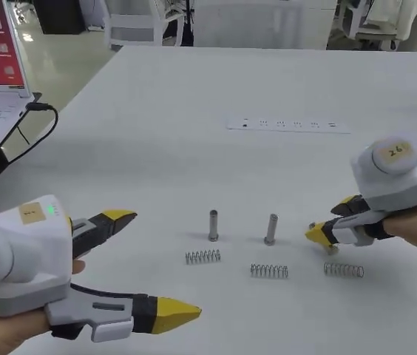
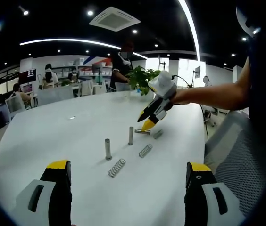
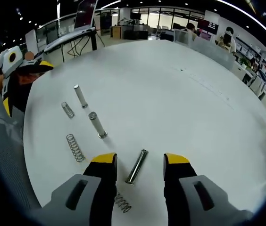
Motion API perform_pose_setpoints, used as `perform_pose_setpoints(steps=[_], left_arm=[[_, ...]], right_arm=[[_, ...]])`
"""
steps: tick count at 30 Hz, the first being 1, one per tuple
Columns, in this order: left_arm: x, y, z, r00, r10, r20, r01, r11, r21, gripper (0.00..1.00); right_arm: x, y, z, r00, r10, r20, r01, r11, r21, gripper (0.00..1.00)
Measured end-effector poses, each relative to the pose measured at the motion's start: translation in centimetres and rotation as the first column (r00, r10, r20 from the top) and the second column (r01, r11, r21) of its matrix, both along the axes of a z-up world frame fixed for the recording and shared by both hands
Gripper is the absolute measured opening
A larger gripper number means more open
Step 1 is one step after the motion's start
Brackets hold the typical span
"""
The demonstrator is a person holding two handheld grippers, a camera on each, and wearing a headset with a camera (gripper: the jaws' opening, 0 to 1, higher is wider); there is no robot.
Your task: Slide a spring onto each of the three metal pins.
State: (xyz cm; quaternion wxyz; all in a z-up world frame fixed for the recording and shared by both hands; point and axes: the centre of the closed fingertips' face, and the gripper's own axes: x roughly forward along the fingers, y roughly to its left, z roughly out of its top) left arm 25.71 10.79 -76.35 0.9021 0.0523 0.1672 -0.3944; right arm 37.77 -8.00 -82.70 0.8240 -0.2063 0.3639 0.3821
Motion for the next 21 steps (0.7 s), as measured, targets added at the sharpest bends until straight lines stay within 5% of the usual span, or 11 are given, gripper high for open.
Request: perform_pose_setpoints(steps=[7,21], left_arm=[[-0.1,0.2,-0.1,1.0,0.005,-0.002,-0.005,1.0,0.0,0.99],[0.0,0.2,-0.3,1.0,0.003,-0.003,-0.003,1.0,0.003,0.99]], right_arm=[[0.6,0.1,-0.3,0.998,-0.052,-0.037,0.053,0.999,0.001,0.24],[0.8,0.0,-1.4,0.993,-0.094,-0.074,0.091,0.995,-0.033,0.14]])
